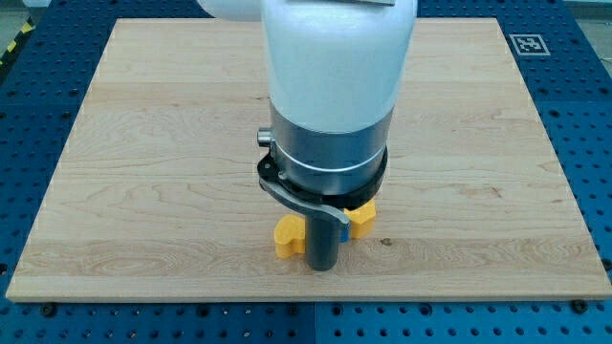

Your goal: Slightly move the triangle to the top right of the heart

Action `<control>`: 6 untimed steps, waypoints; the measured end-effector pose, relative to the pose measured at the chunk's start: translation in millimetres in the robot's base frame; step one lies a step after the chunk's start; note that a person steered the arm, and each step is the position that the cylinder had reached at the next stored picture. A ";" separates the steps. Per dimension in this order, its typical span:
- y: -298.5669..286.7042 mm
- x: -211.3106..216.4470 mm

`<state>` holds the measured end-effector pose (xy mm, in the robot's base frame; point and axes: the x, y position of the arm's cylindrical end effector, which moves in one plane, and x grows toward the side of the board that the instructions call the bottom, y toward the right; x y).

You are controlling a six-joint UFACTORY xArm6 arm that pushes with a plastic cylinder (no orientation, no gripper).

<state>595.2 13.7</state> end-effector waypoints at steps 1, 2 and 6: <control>19.3 7.7; 19.3 -12.3; 33.3 -9.0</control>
